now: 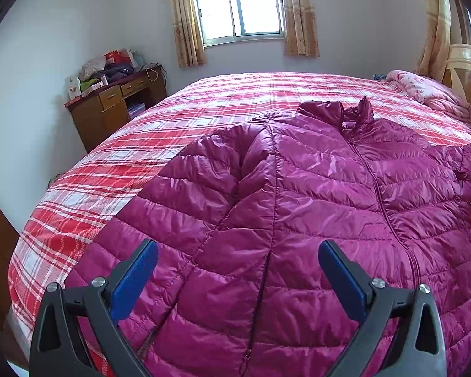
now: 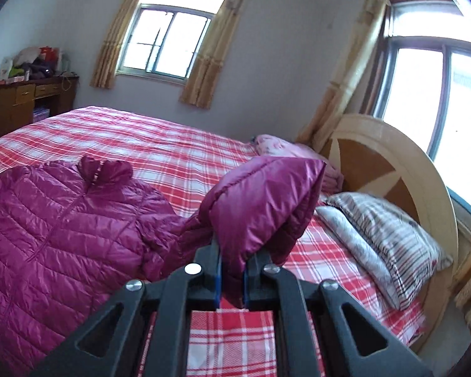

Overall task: Fold large clothes
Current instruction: 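Lift the sleeve with the right tool and fold it across the jacket body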

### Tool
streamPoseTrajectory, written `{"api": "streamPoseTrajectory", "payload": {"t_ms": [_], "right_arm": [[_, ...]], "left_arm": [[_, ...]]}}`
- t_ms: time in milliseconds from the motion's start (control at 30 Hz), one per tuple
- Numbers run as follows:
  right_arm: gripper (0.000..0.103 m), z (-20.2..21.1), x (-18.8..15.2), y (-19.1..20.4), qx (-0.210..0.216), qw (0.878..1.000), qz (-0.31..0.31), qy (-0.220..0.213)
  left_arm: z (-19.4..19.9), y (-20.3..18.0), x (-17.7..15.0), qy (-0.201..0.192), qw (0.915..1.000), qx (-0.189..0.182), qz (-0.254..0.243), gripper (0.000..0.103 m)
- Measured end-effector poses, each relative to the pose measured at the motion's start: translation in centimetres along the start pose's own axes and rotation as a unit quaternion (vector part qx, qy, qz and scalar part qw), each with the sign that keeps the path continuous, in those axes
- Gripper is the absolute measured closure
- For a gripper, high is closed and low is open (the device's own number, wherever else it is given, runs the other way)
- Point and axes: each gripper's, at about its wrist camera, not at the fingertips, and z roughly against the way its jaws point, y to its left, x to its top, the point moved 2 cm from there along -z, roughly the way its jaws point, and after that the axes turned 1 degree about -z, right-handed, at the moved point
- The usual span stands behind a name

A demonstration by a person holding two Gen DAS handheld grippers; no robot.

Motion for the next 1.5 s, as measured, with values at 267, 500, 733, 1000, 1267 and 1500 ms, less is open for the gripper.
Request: {"api": "streamPoseTrajectory", "payload": {"t_ms": [267, 500, 733, 1000, 1267, 1500], "right_arm": [[0.092, 0.1, 2.2, 9.3, 0.063, 0.992, 0.102, -0.041], [0.092, -0.5, 1.8, 17.6, 0.123, 0.979, 0.149, -0.055], [0.092, -2.1, 0.2, 23.5, 0.18, 0.97, 0.159, -0.036], [0.092, -4.4, -2.6, 27.2, 0.227, 0.96, 0.165, 0.005], [0.031, -5.2, -4.5, 29.2, 0.323, 0.937, 0.118, 0.056], [0.029, 0.3, -4.1, 26.2, 0.369, 0.923, 0.105, 0.001]], "left_arm": [[-0.1, 2.3, 0.8, -0.007, 0.9997, 0.01, 0.022, 0.001], [-0.9, 4.2, 1.1, -0.004, 0.9989, 0.027, 0.037, 0.001], [-1.8, 6.5, 1.3, 0.001, 0.9974, 0.046, 0.055, 0.001], [-2.0, 8.0, 1.2, -0.001, 0.9951, 0.066, 0.074, 0.001], [-2.1, 7.0, 1.5, 0.002, 0.9961, 0.072, 0.052, 0.001], [0.1, 6.5, 4.7, -0.039, 0.9953, 0.077, 0.044, 0.001]]}}
